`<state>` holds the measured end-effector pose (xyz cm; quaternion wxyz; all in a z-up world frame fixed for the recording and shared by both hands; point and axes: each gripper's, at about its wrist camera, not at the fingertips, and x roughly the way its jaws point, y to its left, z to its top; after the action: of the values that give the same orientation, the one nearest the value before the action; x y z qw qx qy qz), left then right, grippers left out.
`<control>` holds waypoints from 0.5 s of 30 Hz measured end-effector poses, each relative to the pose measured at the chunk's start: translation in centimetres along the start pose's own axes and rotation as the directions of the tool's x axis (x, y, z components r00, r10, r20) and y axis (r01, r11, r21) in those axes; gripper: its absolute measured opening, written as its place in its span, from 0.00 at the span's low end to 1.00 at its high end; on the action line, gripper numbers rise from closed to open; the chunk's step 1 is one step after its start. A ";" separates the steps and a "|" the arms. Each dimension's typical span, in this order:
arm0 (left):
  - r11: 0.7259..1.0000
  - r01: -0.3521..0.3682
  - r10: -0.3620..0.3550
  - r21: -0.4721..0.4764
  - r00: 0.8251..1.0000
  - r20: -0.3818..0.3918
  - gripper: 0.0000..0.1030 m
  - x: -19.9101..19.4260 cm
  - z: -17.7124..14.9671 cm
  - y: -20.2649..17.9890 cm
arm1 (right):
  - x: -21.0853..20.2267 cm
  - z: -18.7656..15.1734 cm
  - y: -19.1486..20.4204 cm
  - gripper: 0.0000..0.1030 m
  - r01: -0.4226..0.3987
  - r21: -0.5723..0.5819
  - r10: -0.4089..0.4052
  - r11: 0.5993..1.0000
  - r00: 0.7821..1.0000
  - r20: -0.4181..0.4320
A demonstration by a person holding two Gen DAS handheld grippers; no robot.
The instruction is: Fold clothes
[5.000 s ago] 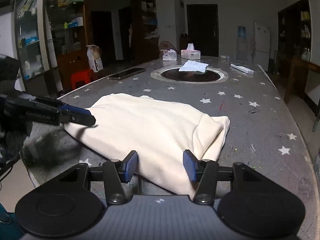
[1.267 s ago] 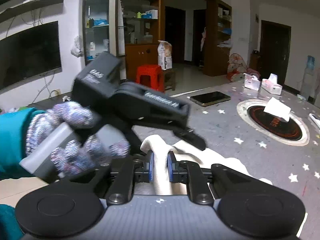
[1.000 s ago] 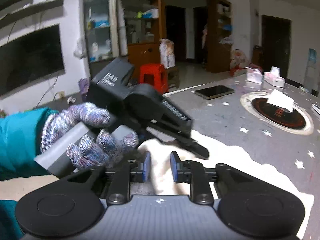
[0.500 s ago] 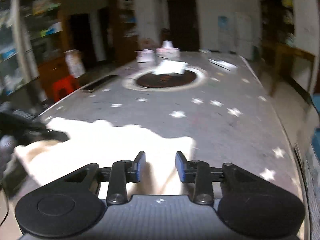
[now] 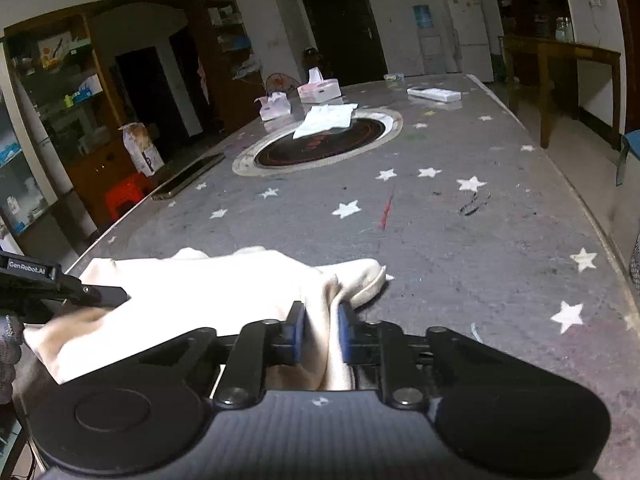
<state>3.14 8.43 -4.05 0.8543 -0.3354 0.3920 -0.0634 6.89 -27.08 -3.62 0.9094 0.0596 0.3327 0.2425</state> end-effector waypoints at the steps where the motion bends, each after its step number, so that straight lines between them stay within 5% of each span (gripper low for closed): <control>1: 1.000 -0.005 0.005 0.014 1.000 0.003 0.18 -0.1 0.1 -0.3 | -0.3 0.1 0.1 0.13 -0.001 0.001 0.001 1.000 1.000 0.010; 15: 0.975 0.055 -0.061 0.217 0.998 0.023 0.16 -0.1 1.7 -7.0 | -6.6 3.1 1.4 0.11 0.046 -0.080 -0.032 0.996 0.985 0.168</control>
<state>5.32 4.00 1.15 0.8890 -0.2529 0.3604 -0.1257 3.93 -28.90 2.99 0.9403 0.0348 0.2463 0.2324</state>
